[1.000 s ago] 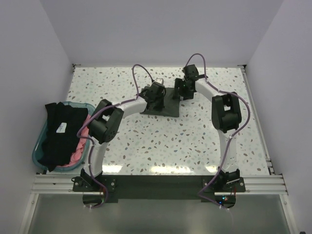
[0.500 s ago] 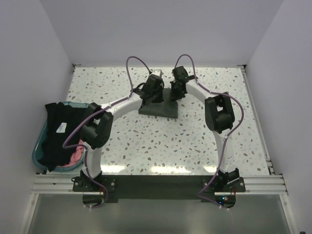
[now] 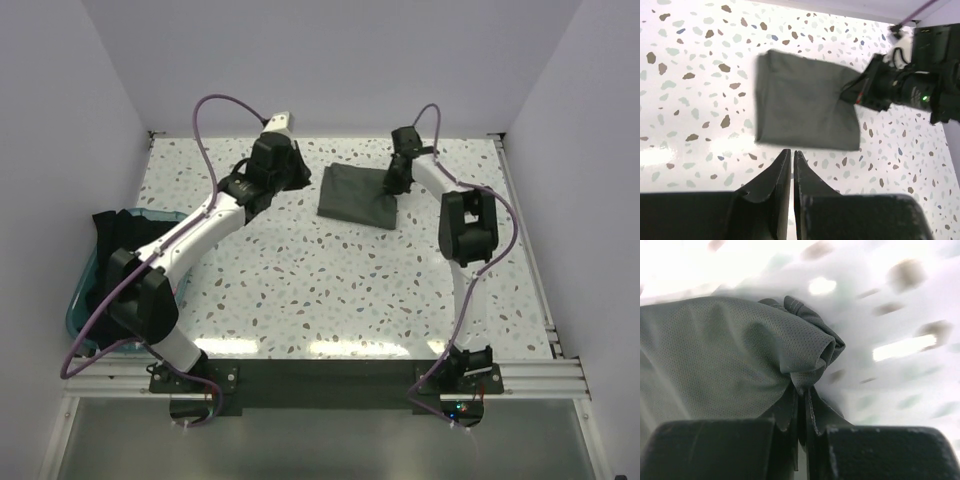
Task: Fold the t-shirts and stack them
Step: Neatly place the folded tshirt to the corner
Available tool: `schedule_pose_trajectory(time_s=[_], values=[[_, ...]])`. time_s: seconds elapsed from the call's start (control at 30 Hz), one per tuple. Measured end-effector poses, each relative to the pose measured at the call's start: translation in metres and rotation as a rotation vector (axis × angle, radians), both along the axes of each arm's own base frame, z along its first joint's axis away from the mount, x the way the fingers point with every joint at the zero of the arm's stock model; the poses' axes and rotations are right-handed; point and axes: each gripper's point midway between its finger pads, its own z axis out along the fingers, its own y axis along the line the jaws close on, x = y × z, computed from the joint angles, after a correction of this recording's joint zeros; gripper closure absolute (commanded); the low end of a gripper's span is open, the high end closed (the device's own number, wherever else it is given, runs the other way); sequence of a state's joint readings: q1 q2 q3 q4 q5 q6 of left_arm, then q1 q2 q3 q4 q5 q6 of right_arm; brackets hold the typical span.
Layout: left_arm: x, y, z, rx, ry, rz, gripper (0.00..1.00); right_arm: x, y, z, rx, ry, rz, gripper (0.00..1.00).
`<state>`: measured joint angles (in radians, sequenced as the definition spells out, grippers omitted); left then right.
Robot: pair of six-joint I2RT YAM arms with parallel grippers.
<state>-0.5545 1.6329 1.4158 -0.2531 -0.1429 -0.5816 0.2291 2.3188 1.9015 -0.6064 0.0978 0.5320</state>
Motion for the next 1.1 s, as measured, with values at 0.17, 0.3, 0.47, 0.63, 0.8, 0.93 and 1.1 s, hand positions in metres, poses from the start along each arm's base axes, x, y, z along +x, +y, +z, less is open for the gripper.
schedule_pose_trajectory(time_s=[0.17,0.3,0.47,0.63,0.8,0.93,1.1], values=[[-0.012,0.011,-0.007,0.006,0.018,0.001,0.89,0.015,-0.108,-0.003,0.039,-0.048,-0.385,1.0],[-0.021,0.012,-0.023,0.017,0.055,-0.02,0.89,-0.016,-0.178,-0.005,0.133,-0.083,-0.685,1.0],[-0.034,0.013,-0.038,0.019,0.094,-0.051,0.89,-0.045,-0.236,-0.006,0.194,-0.137,-0.981,1.0],[-0.045,0.011,-0.039,0.004,0.106,-0.085,0.89,-0.046,-0.249,-0.005,0.219,-0.199,-1.119,1.0],[-0.049,0.01,-0.039,-0.004,0.107,-0.099,0.89,-0.029,-0.264,-0.004,0.268,-0.246,-1.208,1.0],[-0.051,0.008,-0.039,-0.011,0.112,-0.114,0.89,-0.016,-0.28,-0.003,0.309,-0.291,-1.274,1.0],[-0.052,0.007,-0.04,-0.012,0.114,-0.123,0.9,0.002,-0.295,-0.003,0.365,-0.348,-1.342,1.0]])
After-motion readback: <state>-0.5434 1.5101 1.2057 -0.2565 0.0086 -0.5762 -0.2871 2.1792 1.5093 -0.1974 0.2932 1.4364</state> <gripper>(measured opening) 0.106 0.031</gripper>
